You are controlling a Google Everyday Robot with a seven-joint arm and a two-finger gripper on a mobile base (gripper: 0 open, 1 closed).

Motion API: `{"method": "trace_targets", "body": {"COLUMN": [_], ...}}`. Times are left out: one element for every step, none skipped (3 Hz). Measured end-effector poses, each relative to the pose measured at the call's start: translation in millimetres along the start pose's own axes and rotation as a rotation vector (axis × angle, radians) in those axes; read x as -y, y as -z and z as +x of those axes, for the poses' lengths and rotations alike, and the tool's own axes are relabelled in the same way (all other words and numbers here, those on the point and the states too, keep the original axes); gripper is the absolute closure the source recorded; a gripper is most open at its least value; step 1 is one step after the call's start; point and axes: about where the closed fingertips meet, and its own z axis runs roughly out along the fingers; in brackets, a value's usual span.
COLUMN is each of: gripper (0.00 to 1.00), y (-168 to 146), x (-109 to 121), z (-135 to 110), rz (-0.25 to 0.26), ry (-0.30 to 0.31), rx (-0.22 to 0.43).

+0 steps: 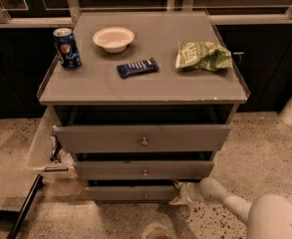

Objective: Open bottom drawer

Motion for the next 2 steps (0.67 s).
{"method": "trace_targets", "body": {"gripper": [0.65,0.88], "y": [10.8,14.9], "x": [-11.6,-9.8], "z": [5.1,2.1], "rz": [-0.006,-0.006], "ry": [-0.029,-0.029], "rx": [0.0,0.0]}}
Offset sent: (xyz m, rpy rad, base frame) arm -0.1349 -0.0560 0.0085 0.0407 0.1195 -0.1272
